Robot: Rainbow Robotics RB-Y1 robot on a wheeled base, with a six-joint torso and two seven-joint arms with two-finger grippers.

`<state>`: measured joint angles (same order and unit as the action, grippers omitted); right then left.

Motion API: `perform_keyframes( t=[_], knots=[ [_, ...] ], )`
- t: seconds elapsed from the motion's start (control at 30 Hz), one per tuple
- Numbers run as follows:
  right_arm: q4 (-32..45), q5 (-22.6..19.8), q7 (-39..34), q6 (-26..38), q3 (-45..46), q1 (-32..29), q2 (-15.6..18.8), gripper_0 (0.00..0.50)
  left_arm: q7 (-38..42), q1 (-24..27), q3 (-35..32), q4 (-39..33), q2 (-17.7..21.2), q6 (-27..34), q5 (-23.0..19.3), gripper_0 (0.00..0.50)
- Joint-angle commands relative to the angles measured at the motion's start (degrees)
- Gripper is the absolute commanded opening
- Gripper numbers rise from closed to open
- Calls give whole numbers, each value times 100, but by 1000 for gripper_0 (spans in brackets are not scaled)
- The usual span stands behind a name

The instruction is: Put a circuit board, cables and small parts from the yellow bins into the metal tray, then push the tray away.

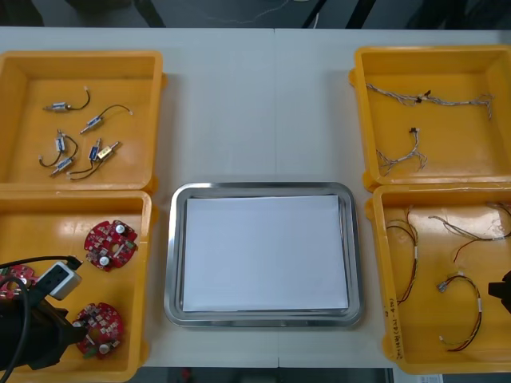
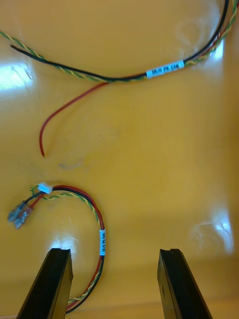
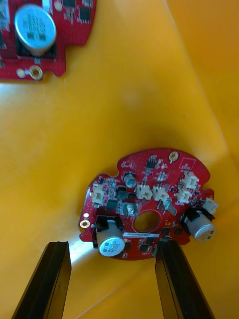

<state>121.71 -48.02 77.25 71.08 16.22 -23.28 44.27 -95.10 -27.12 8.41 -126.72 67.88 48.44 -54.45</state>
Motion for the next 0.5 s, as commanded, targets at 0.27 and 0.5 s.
perform_keyframes(
  t=[0.27,0.5],
  knots=[
    [-341,91,141,-577,-471,-124,-15,500,-343,198,223,130,252,-62,75,500],
    [-341,311,185,-577,-682,-63,-15,500,-334,470,390,280,252,-62,75,500]
  ],
)
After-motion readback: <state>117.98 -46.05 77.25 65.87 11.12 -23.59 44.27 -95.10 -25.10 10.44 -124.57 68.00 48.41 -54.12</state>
